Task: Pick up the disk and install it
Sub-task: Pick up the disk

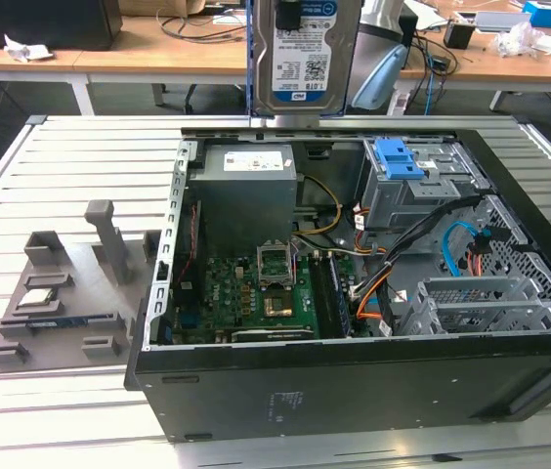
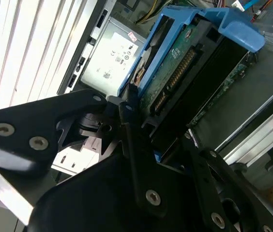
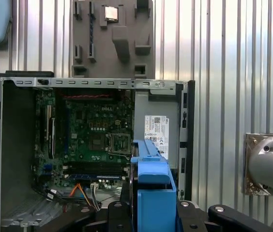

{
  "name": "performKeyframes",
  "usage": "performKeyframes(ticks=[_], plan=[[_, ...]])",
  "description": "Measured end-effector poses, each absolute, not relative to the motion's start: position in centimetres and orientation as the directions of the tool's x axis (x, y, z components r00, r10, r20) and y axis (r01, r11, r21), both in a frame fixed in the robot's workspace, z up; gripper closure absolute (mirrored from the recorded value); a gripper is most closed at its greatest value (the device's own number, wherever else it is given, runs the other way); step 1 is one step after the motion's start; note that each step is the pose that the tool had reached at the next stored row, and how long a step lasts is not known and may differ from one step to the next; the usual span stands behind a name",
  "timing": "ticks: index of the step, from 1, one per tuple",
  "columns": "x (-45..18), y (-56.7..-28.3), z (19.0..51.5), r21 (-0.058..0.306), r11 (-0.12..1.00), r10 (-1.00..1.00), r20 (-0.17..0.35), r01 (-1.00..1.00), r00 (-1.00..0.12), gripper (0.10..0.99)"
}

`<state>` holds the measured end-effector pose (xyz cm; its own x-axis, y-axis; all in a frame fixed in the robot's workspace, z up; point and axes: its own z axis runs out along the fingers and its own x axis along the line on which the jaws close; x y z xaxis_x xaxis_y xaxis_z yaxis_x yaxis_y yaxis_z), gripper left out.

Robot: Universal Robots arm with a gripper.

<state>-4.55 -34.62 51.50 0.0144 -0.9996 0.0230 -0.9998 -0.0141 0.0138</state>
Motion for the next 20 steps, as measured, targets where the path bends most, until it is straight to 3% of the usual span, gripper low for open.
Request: performKeyframes(ticks=[11, 20], plan=[[0.2, -34.6, 51.5, 0.014, -0.014, -1.000, 0.023, -1.000, 0.015, 0.725], [0.5, -34.9, 51.5, 0.014, -0.014, -1.000, 0.023, -1.000, 0.014, 0.725]])
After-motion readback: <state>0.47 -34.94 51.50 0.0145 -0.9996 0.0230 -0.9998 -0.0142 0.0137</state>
